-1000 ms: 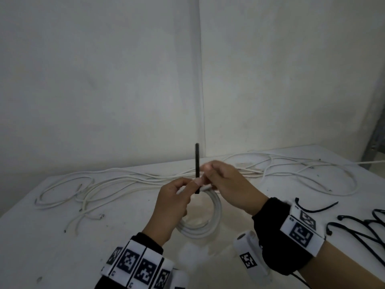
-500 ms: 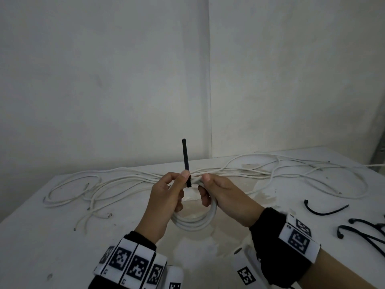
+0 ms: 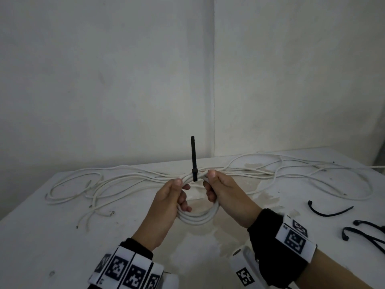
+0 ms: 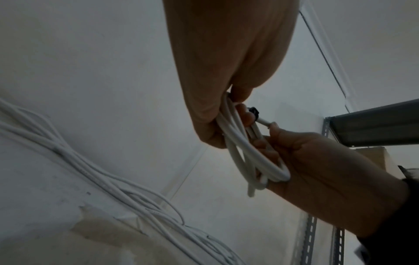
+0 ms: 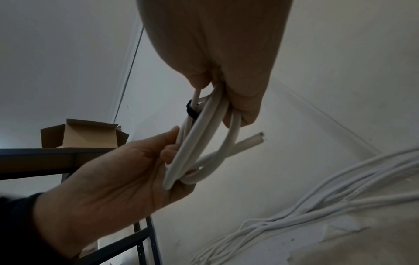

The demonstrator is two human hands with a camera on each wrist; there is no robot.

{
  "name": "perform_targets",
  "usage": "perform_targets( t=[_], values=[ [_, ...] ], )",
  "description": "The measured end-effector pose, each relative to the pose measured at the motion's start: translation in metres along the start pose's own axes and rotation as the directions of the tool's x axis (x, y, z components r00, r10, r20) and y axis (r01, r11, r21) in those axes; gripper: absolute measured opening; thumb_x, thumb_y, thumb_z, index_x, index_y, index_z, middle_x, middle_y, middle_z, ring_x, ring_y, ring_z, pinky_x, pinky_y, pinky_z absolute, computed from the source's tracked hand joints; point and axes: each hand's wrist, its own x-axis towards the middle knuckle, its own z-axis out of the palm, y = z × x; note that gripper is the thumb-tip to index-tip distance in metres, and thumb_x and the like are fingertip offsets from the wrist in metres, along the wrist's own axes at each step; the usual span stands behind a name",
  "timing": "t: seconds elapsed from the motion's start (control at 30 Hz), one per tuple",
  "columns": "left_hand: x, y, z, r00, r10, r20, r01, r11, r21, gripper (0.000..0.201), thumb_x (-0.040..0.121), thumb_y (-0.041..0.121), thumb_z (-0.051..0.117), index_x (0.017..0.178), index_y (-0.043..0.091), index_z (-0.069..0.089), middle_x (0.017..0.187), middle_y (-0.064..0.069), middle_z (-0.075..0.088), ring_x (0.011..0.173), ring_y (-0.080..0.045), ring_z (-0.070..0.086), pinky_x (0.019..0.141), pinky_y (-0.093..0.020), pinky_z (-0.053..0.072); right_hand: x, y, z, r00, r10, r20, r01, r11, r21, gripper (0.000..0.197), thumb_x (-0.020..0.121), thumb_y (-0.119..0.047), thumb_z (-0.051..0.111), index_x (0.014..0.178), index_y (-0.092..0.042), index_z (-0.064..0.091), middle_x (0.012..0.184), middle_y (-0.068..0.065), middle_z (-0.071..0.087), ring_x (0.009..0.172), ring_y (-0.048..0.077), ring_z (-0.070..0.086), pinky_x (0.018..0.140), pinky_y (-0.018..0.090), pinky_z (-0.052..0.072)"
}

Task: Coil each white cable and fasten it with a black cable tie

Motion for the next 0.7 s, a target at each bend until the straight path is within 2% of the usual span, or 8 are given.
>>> perform_targets(
  t=[0.07, 0.1, 0.17, 0.27, 0.4, 0.5, 0.6, 0.7],
  values=[
    [0.003, -0.001, -0.003, 0.998, 0.021, -0.052, -0.022, 1.000, -0.007, 0.033, 0.099, 0.023, 0.034, 0.082, 0.005, 0.055, 0.049, 0.007, 0.037, 0.042, -0.004, 0.041, 0.050, -0.019, 0.046, -0.001, 0.002, 0.003, 0.999, 0.025, 0.025, -0.025, 1.000, 0.002, 0.034, 0.101, -0.022, 0.028, 0.074, -0.015, 0.048, 0.065, -0.001, 0.043, 0.047, -0.001, 0.042, 0.049, 0.008, 0.032],
    [0.004, -0.002, -0.006, 0.997, 0.025, -0.071, -0.026, 1.000, -0.016, 0.033, 0.099, 0.023, 0.034, 0.082, 0.005, 0.055, 0.048, 0.008, 0.037, 0.042, -0.003, 0.040, 0.049, -0.018, 0.045, -0.001, 0.005, 0.005, 0.998, 0.027, 0.051, -0.027, 1.000, 0.008, 0.032, 0.100, -0.021, 0.028, 0.076, -0.014, 0.048, 0.068, -0.001, 0.046, 0.051, -0.001, 0.047, 0.053, 0.010, 0.036],
    [0.004, -0.002, -0.011, 0.995, 0.024, -0.093, -0.027, 0.999, -0.028, 0.033, 0.099, 0.023, 0.033, 0.082, 0.005, 0.054, 0.046, 0.009, 0.037, 0.041, -0.003, 0.040, 0.048, -0.017, 0.044, 0.000, 0.012, 0.008, 0.995, 0.011, 0.101, -0.011, 1.000, -0.003, 0.027, 0.100, -0.018, 0.030, 0.081, -0.017, 0.050, 0.072, -0.001, 0.047, 0.058, 0.003, 0.052, 0.063, 0.019, 0.041],
    [0.001, -0.006, -0.017, 0.994, 0.033, -0.104, -0.033, 0.999, -0.001, 0.032, 0.099, 0.023, 0.033, 0.082, 0.006, 0.054, 0.049, 0.007, 0.037, 0.041, -0.002, 0.040, 0.050, -0.018, 0.044, 0.003, 0.019, 0.015, 0.996, -0.011, 0.091, 0.016, 0.998, -0.054, 0.022, 0.100, -0.017, 0.031, 0.093, -0.023, 0.051, 0.069, -0.004, 0.041, 0.056, 0.001, 0.050, 0.065, 0.026, 0.039],
    [0.001, -0.010, -0.025, 0.989, 0.070, -0.127, -0.060, 0.995, 0.082, 0.030, 0.099, 0.024, 0.035, 0.079, 0.009, 0.053, 0.046, 0.010, 0.038, 0.041, -0.001, 0.040, 0.053, -0.021, 0.044, 0.007, 0.024, 0.031, 0.999, -0.029, 0.023, 0.030, 0.996, -0.078, 0.020, 0.100, -0.014, 0.031, 0.105, -0.016, 0.050, 0.070, -0.005, 0.038, 0.049, -0.002, 0.043, 0.057, 0.015, 0.036],
    [0.003, -0.010, -0.031, 0.988, 0.074, -0.137, -0.058, 0.992, 0.111, 0.030, 0.099, 0.024, 0.035, 0.078, 0.011, 0.052, 0.041, 0.011, 0.039, 0.040, 0.000, 0.039, 0.052, -0.019, 0.045, 0.011, 0.028, 0.041, 0.999, -0.048, -0.004, 0.047, 0.996, -0.079, 0.019, 0.100, -0.012, 0.031, 0.104, -0.019, 0.049, 0.069, -0.004, 0.037, 0.047, -0.001, 0.041, 0.056, 0.016, 0.036],
    [0.002, -0.012, -0.037, 0.988, 0.072, -0.134, -0.055, 0.990, 0.128, 0.031, 0.099, 0.025, 0.034, 0.077, 0.011, 0.051, 0.040, 0.012, 0.038, 0.040, 0.000, 0.039, 0.055, -0.022, 0.044, 0.013, 0.030, 0.046, 0.998, -0.051, 0.027, 0.053, 0.994, -0.092, 0.020, 0.100, -0.013, 0.031, 0.103, -0.022, 0.048, 0.069, -0.005, 0.038, 0.047, -0.002, 0.042, 0.057, 0.018, 0.037],
    [0.001, -0.014, -0.046, 0.988, 0.074, -0.133, -0.055, 0.988, 0.145, 0.031, 0.099, 0.024, 0.034, 0.079, 0.011, 0.053, 0.043, 0.012, 0.037, 0.042, 0.000, 0.039, 0.057, -0.024, 0.043, 0.013, 0.030, 0.047, 0.996, -0.025, 0.087, 0.031, 0.997, -0.070, 0.020, 0.100, -0.014, 0.031, 0.105, -0.018, 0.050, 0.071, -0.006, 0.041, 0.052, -0.003, 0.046, 0.060, 0.016, 0.040]
  ],
)
